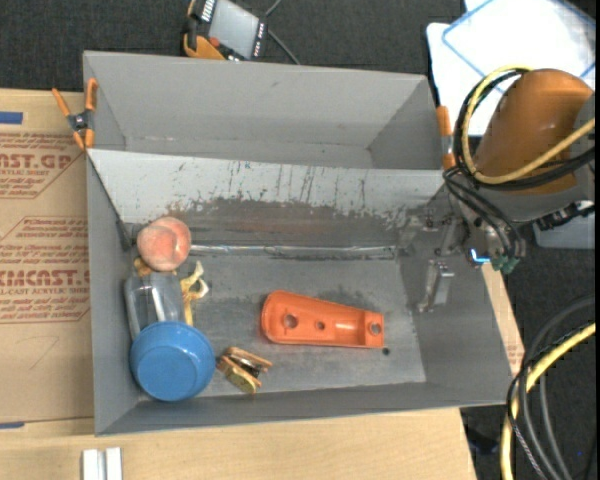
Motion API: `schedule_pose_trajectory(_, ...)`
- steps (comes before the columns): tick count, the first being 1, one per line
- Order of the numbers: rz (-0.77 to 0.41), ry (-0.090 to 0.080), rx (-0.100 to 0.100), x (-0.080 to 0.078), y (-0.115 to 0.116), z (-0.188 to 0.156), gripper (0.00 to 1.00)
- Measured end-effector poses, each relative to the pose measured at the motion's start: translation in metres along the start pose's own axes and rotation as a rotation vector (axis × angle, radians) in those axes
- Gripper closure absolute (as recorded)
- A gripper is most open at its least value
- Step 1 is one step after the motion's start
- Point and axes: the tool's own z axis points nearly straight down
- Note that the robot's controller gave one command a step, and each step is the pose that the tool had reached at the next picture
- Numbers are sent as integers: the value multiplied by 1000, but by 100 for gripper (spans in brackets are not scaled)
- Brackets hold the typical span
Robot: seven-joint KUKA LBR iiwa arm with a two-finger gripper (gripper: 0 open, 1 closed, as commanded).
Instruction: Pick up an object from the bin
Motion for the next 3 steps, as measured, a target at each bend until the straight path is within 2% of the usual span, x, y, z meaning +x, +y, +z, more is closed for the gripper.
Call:
schedule_pose_trajectory(1, -2, -9, 1, -2, 1, -4, 0)
schedule_pose_trajectory(2, -62, -1, 0, 29, 82, 130, 0)
schedule_pose_trajectory(3, -182, -21, 7, 44, 79, 70, 0)
